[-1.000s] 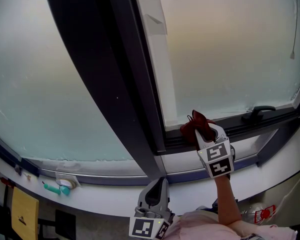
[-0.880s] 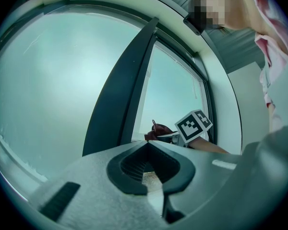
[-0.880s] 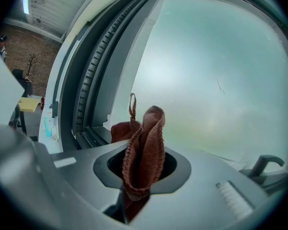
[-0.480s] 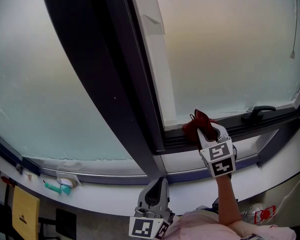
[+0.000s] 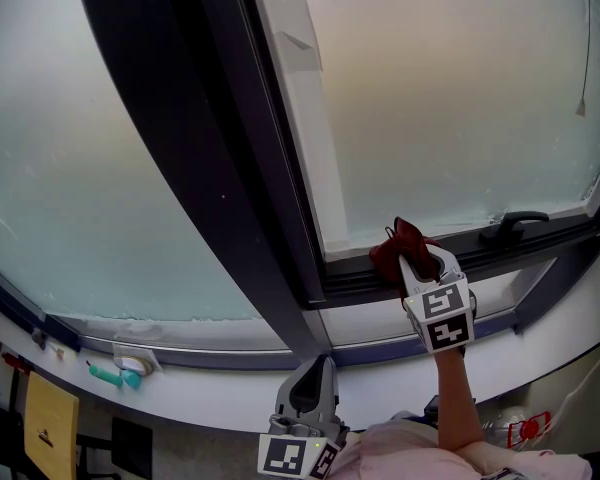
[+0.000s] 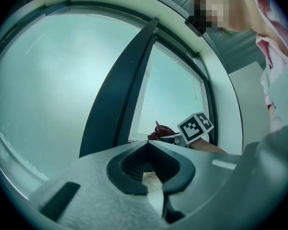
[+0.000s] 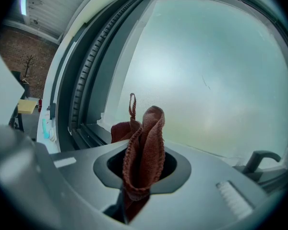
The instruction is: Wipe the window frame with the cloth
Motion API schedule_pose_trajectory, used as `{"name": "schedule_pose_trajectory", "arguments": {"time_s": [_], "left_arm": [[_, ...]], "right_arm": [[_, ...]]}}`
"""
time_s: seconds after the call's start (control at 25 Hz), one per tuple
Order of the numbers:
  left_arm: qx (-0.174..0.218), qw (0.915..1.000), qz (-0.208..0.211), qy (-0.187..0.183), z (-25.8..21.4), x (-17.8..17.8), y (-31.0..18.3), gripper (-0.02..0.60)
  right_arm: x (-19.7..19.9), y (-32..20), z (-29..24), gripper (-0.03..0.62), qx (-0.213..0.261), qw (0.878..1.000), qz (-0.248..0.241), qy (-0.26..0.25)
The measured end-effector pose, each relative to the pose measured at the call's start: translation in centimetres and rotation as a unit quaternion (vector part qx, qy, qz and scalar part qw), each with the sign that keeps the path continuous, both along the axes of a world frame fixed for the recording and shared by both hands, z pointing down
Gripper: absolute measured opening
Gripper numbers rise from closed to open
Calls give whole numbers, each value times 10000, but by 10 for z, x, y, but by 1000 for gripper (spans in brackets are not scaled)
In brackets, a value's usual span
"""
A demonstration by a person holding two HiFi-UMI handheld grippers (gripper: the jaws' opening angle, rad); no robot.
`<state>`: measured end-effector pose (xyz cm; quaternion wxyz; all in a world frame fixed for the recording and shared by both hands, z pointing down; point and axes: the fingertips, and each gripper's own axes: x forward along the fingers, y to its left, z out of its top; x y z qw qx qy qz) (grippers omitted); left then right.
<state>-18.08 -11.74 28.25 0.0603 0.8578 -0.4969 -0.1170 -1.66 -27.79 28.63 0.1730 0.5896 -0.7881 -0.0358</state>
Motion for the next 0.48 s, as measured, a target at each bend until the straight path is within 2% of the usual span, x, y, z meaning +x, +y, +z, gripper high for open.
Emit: {"name": "schedule_pose_trajectory", "arguments": {"time_s": [0.48], "left_arm": [[-26,10000,42,-1,1,9,1,-5]], "right_arm": [[12,1,0,74,38,10000,31,-51]]}}
